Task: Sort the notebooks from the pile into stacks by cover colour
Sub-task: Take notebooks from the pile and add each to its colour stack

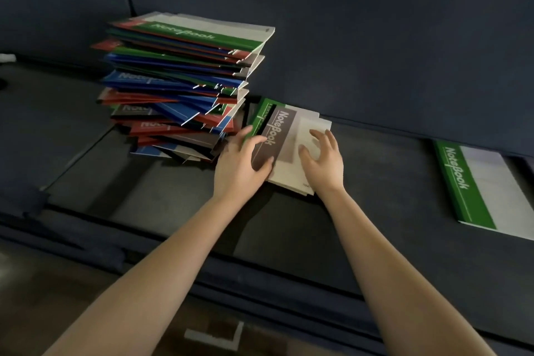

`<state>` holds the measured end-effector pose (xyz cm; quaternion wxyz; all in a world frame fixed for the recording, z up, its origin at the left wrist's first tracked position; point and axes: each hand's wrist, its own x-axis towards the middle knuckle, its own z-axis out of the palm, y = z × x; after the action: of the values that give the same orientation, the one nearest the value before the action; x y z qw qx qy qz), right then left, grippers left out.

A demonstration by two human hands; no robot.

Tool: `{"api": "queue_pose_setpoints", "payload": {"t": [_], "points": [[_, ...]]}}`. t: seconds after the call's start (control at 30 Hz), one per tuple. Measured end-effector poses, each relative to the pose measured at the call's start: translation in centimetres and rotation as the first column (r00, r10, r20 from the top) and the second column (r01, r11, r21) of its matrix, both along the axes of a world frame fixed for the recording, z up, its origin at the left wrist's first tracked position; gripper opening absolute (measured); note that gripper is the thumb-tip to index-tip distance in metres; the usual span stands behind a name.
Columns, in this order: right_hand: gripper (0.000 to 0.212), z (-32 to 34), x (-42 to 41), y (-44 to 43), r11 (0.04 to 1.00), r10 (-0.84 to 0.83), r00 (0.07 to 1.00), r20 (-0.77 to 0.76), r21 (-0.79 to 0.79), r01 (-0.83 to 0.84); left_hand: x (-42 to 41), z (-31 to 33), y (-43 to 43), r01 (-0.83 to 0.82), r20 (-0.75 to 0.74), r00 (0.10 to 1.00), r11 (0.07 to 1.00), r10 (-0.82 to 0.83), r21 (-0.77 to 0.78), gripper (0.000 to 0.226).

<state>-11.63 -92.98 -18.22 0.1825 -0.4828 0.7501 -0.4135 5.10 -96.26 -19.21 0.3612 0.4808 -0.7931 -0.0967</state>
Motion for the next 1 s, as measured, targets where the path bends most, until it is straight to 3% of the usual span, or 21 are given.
{"api": "queue_pose_setpoints", "payload": {"t": [0.1,0.23,0.43,0.63,0.9,1.0], "points": [[0.053,0.3,-0.3,0.1,0.999,-0.042,0.998,0.045,-0.025,0.043,0.0,-0.1,0.4,0.07,0.05,0.997,0.99,-0.064,-0.121,0.031],[0.061,0.5,-0.7,0.0,0.997,-0.081,0.993,0.087,0.012,0.08,-0.1,-0.4,0.9,0.137,0.121,0.986,0.978,-0.119,-0.16,0.028],[0.054,0.1,-1.1,0.2,0.988,-0.127,0.971,0.203,-0.065,0.143,-0.2,-0.3,0.8,0.235,0.144,0.966,0.961,-0.214,-0.146,0.029],[0.036,0.3,-1.5,0.5,0.977,-0.134,0.952,0.275,-0.122,0.173,0.0,-0.2,1.0,0.278,0.058,0.96,0.96,-0.276,-0.034,0.037],[0.036,-0.2,-1.5,0.5,0.95,-0.179,0.93,0.322,-0.19,0.249,-0.2,-0.3,1.0,0.25,0.053,0.967,0.968,-0.249,-0.014,0.038],[0.037,-0.3,-1.8,0.6,0.945,-0.182,0.894,0.409,-0.179,0.274,-0.4,-0.3,0.8,0.235,0.056,0.971,0.971,-0.234,-0.029,0.037]]}}
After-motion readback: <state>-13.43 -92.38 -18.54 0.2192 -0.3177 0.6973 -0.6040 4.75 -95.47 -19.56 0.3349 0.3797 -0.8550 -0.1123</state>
